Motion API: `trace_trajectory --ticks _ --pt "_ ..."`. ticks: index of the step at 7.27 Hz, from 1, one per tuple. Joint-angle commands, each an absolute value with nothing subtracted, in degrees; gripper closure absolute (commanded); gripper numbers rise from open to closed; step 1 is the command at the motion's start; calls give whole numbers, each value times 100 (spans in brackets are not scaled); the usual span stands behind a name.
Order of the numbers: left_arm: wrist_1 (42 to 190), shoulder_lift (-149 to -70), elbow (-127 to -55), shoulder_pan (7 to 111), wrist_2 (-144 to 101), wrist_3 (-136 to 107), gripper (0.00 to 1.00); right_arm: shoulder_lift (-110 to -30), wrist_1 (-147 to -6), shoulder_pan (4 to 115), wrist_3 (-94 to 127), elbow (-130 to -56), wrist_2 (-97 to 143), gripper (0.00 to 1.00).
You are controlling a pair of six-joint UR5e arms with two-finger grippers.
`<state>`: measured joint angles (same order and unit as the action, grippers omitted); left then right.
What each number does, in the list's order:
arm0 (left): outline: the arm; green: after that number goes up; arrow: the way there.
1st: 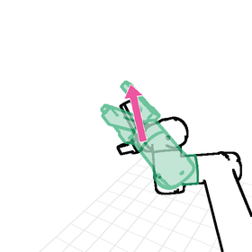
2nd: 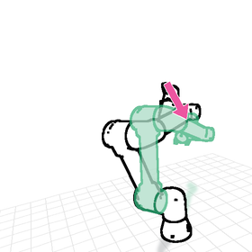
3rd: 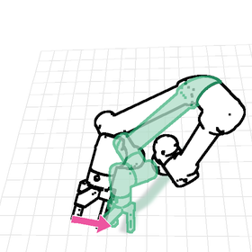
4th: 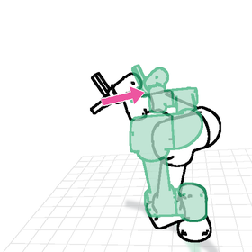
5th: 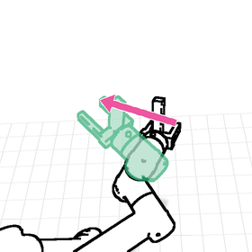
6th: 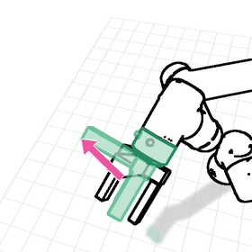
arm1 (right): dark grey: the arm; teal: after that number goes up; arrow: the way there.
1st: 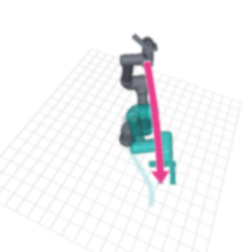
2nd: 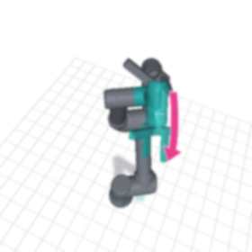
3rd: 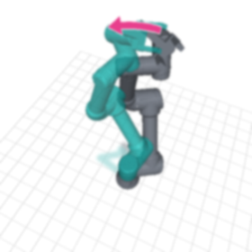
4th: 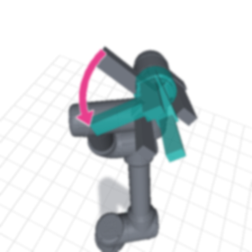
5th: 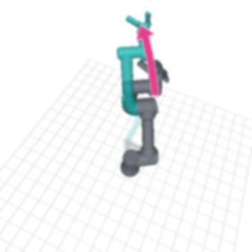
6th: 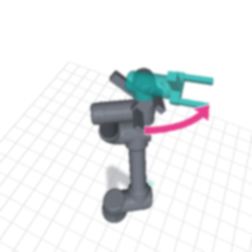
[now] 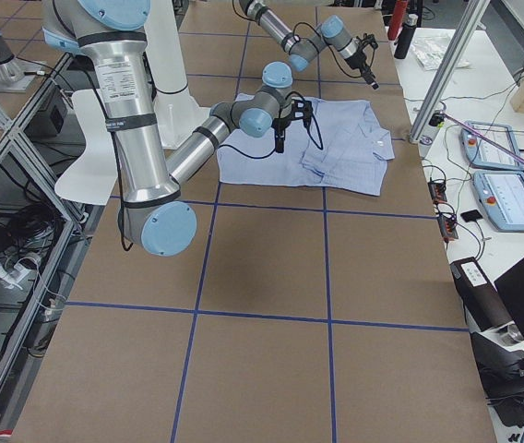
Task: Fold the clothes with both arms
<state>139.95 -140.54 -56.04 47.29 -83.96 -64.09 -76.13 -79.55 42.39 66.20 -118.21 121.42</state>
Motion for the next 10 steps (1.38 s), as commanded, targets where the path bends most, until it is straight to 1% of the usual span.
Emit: trace_trajectory --ticks 1,3,4,6,7,8,9,10 --pt "14123 -14254 -5056 4790 -8139 -6363 14 -7620 -7954 3756 7047 -11918 11754 0" --pt "14483 -14449 -4424 4773 -7919 -6372 28 -7681 -7963 3586 7075 -11918 11567 0" --pt "14528 -14449 -4264 4651 -7919 -6372 29 -7699 -7963 3586 7075 -11918 11566 0" --pt "14528 -14467 -4201 4282 -7936 -6381 33 -7699 -7963 3586 7075 -11918 11575 0" --pt "14528 -14475 -4210 4245 -7989 -6381 40 -7708 -7963 3595 7066 -11918 11575 0" --pt "14528 -14467 -4210 4254 -8050 -6372 57 -7699 -7963 3595 7075 -11927 11575 0" --pt "14520 -14458 -4210 4306 -8068 -6363 64 -7699 -7963 3595 7066 -11927 11575 0" --pt "14520 -14449 -4201 4489 -8077 -6268 64 -7691 -7963 3586 7066 -11918 11584 0"
